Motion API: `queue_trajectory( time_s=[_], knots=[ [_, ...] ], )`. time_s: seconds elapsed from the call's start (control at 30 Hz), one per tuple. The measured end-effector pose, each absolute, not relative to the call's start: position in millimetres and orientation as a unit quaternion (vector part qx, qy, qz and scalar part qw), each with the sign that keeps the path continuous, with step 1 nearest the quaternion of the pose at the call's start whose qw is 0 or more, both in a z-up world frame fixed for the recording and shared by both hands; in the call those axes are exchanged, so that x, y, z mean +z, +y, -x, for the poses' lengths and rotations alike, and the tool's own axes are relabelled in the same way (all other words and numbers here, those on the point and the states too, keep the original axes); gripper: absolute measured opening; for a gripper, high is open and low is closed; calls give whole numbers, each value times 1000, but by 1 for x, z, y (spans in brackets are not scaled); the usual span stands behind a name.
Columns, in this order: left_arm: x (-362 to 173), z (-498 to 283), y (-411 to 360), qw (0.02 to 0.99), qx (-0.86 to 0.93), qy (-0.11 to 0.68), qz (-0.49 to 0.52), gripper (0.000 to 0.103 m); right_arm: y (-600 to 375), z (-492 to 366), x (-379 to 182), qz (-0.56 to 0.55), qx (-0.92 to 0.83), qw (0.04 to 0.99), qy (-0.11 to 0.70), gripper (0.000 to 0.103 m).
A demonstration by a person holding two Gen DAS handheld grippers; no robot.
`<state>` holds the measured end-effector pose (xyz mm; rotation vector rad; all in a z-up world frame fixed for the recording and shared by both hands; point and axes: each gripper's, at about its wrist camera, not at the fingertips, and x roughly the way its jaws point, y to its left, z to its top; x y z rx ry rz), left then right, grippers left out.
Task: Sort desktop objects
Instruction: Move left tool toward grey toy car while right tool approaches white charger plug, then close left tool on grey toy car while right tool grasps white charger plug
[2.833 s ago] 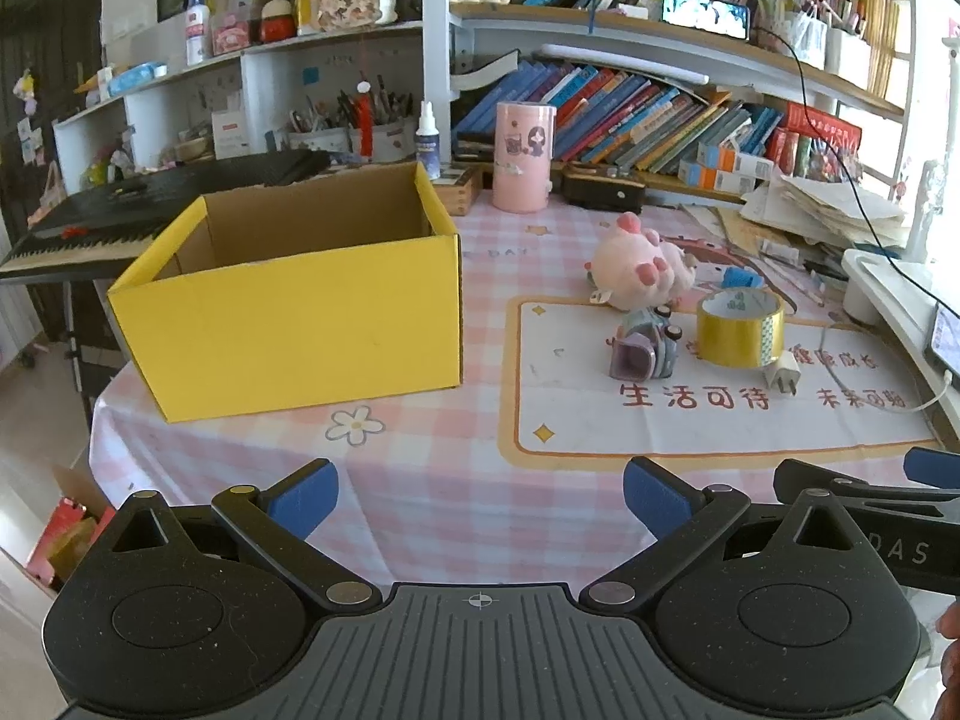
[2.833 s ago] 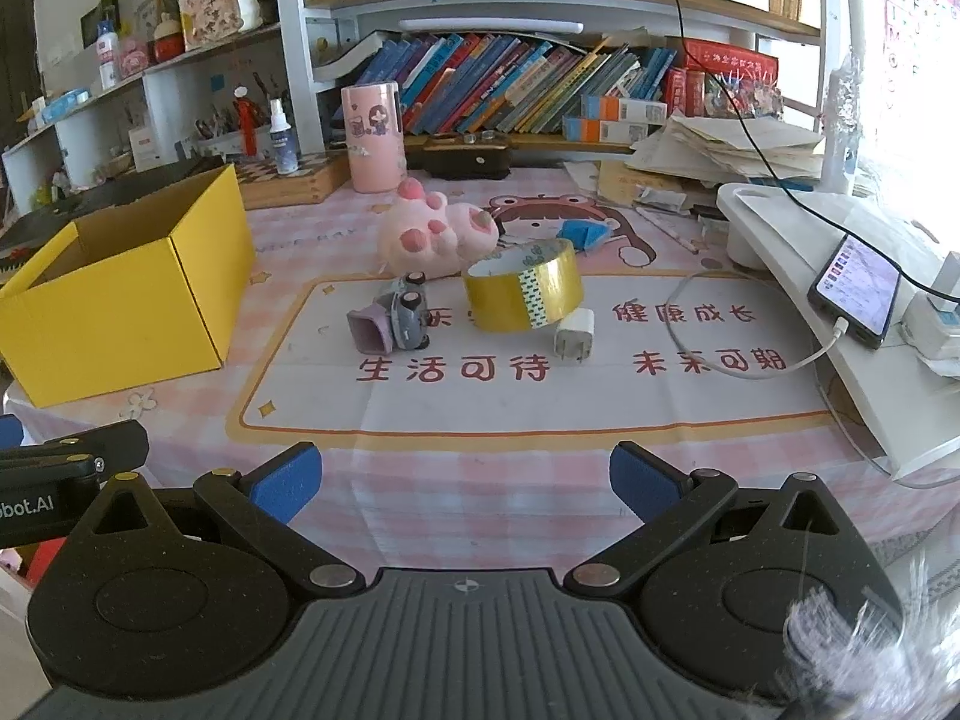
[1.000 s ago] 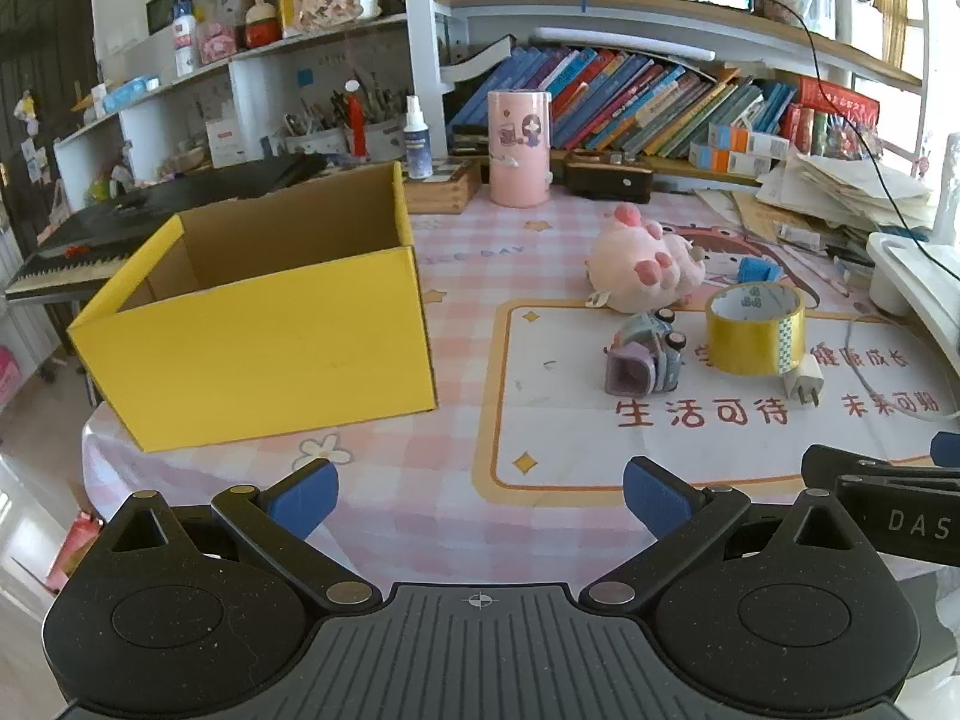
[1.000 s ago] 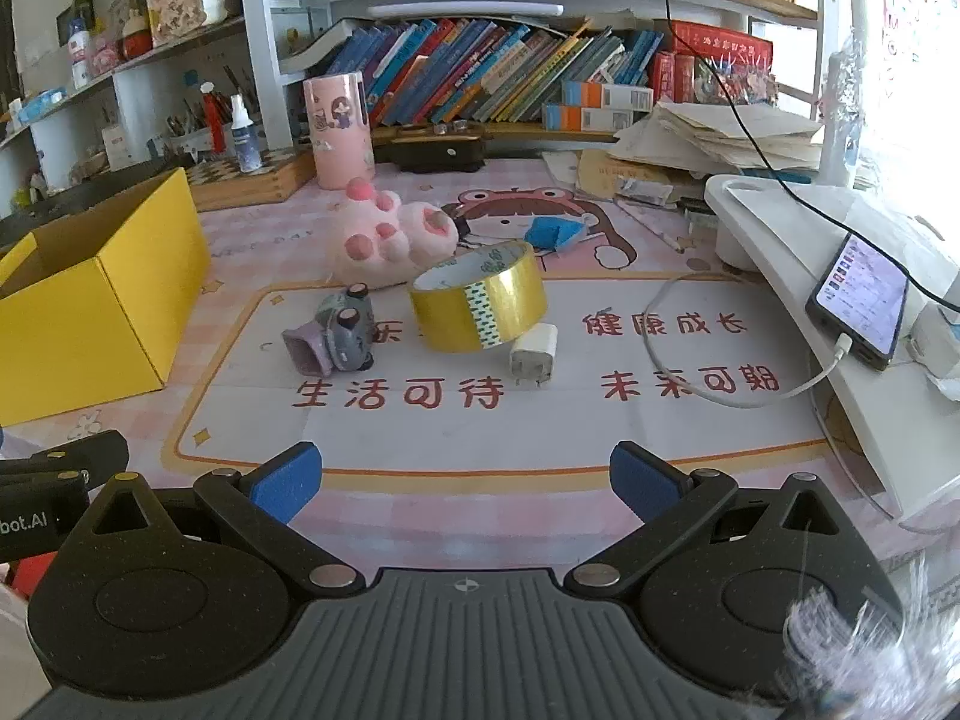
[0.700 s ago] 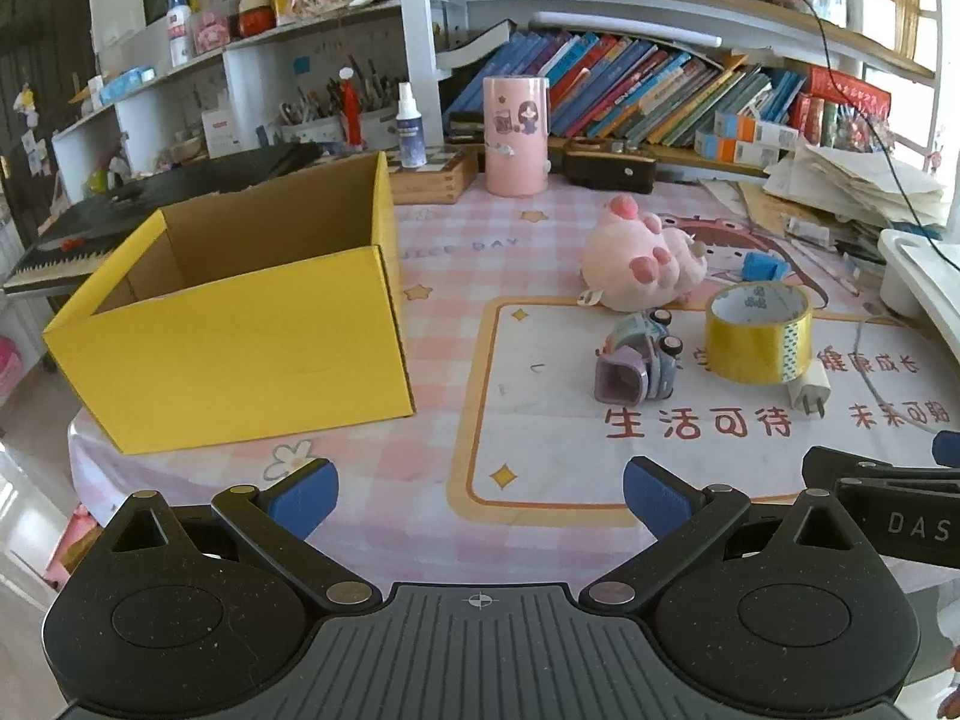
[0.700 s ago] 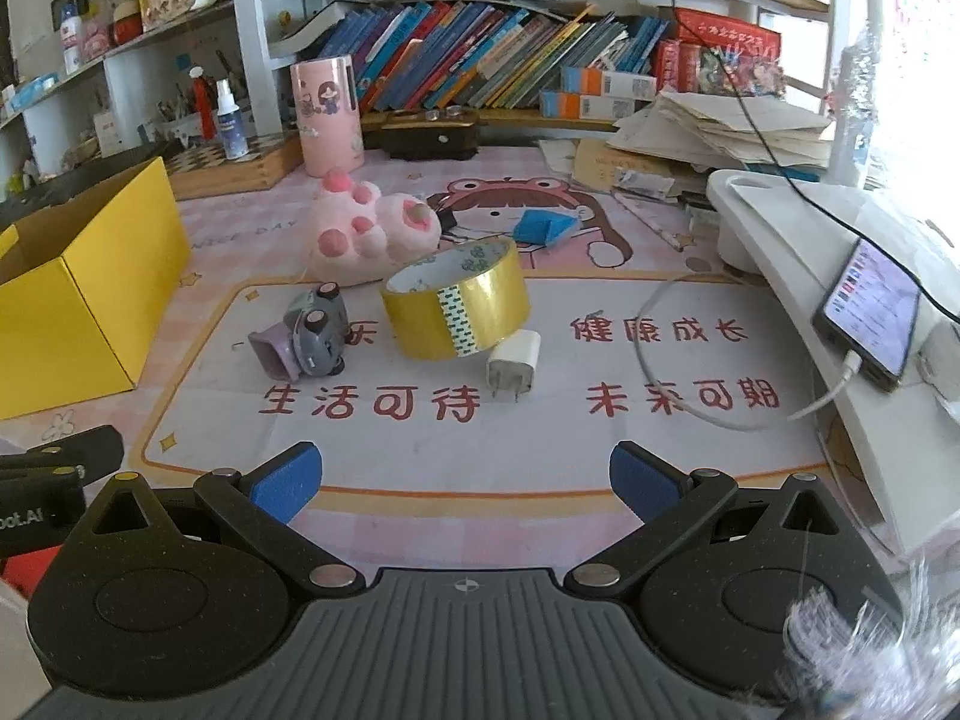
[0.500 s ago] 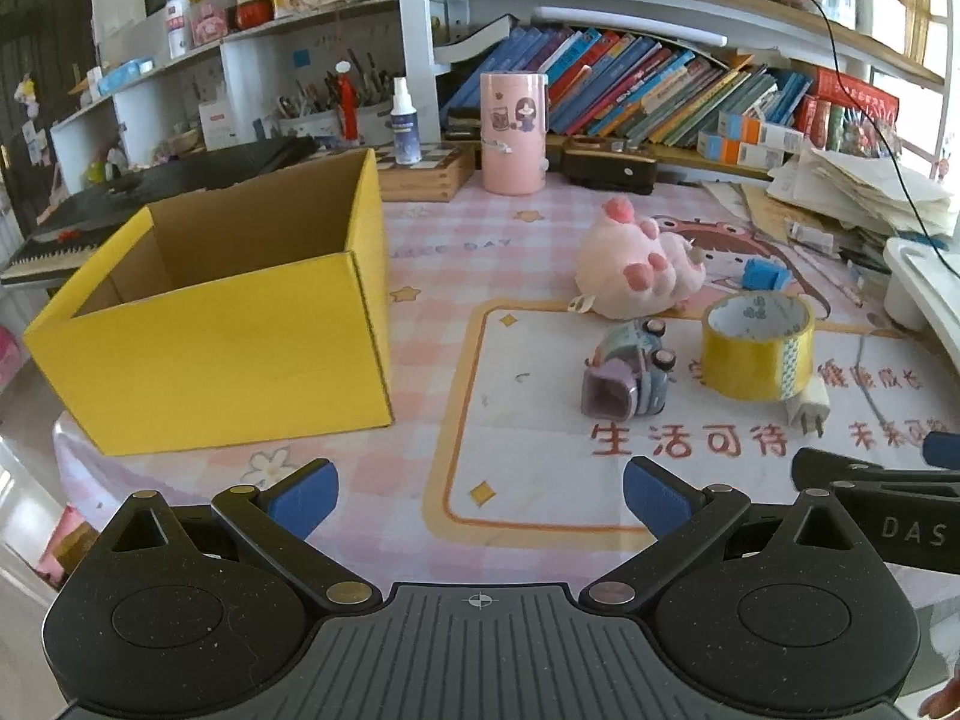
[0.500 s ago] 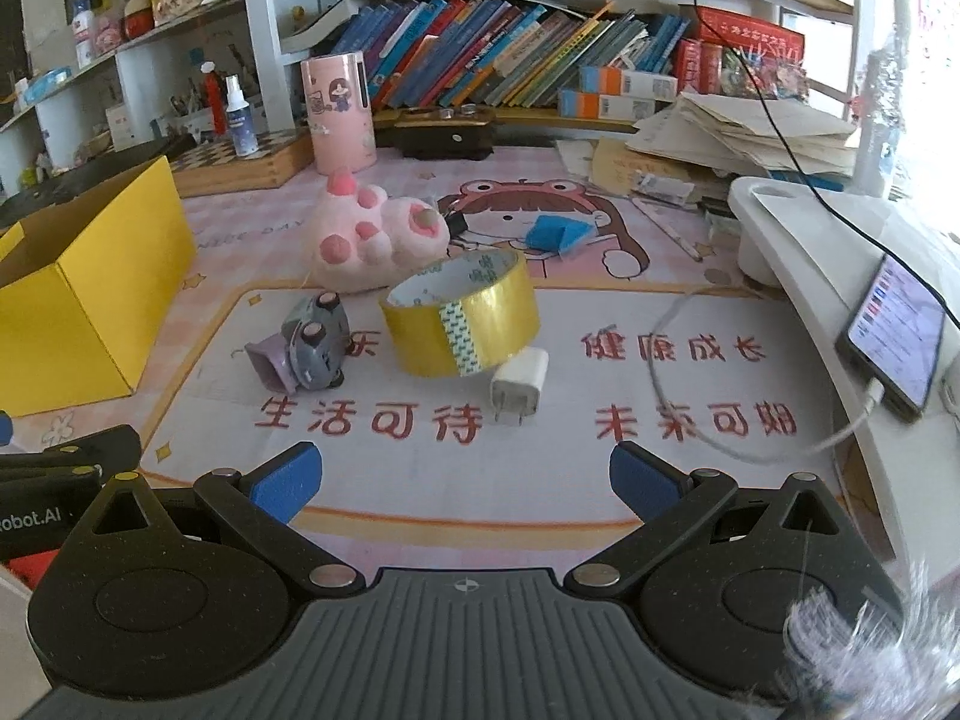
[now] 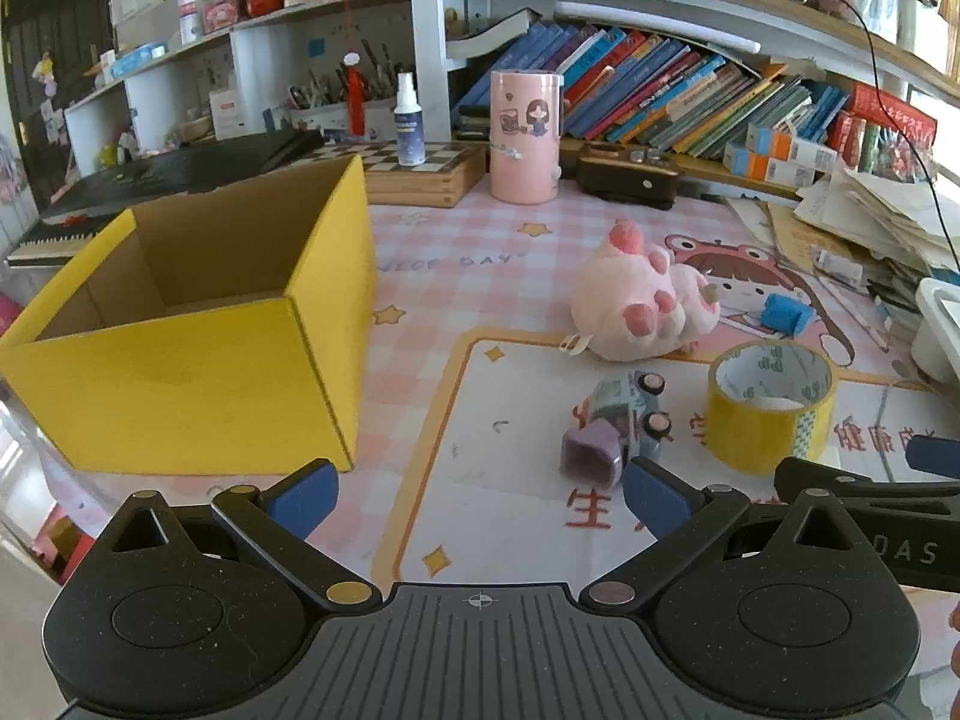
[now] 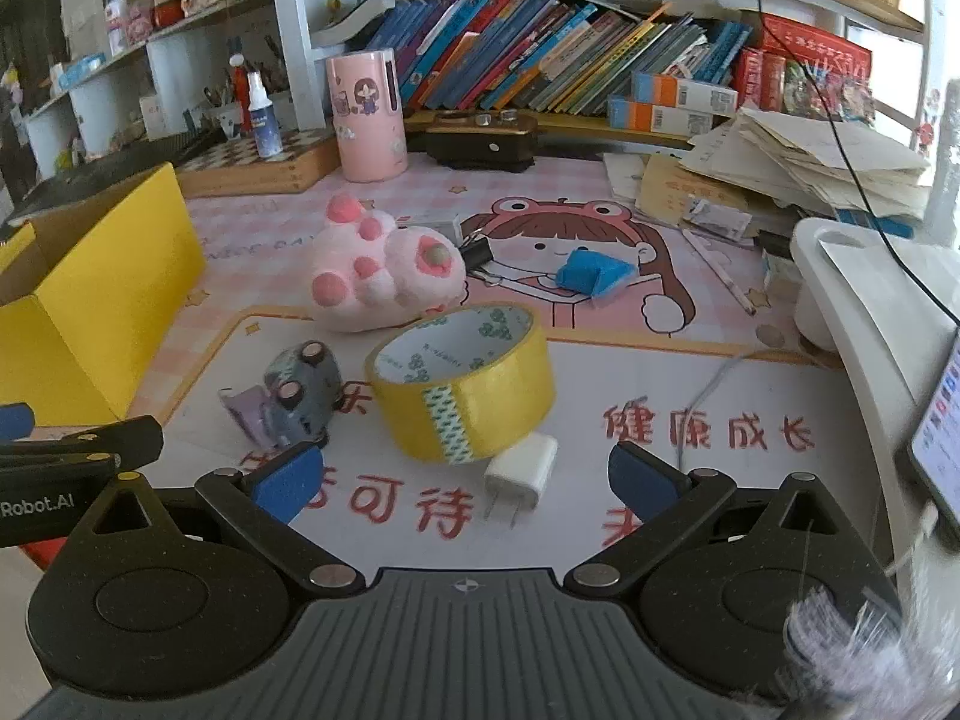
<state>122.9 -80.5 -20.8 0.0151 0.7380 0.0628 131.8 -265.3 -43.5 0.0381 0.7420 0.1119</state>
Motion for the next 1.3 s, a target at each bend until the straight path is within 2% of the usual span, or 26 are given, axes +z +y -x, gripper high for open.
queue_trajectory(
  time_s=[0.23, 0.43, 0.53, 0.7, 0.8, 0.87, 0.97, 1.1, 1.23, 1.3],
  knots=[
    [-27, -145, -95, 929, 32, 370, -10, 100, -279, -156, -45, -9, 64, 928, 366, 103],
    [-38, -165, -114, 922, 8, 387, -16, 92, -294, -168, -51, -22, 85, 918, 386, 101],
    [-44, -173, -122, 917, -6, 398, -19, 87, -298, -169, -56, -23, 95, 912, 399, 91],
    [-51, -185, -130, 912, -17, 410, -21, 75, -301, -173, -66, -26, 111, 898, 424, 68],
    [-53, -190, -133, 910, -16, 413, -22, 71, -300, -176, -69, -24, 120, 894, 432, 64],
    [-54, -195, -133, 909, -18, 416, -17, 62, -299, -178, -71, -21, 126, 891, 436, 62],
    [-56, -201, -133, 908, -15, 418, -9, 57, -297, -181, -73, -12, 137, 886, 443, 60],
    [-60, -207, -137, 908, -13, 419, -9, 57, -292, -184, -75, 6, 146, 882, 449, 57],
    [-65, -208, -140, 905, -12, 426, -11, 49, -291, -185, -76, 26, 149, 883, 445, 53],
    [-65, -207, -141, 905, -9, 424, -13, 46, -290, -184, -76, 37, 149, 884, 443, 46]
  ],
)
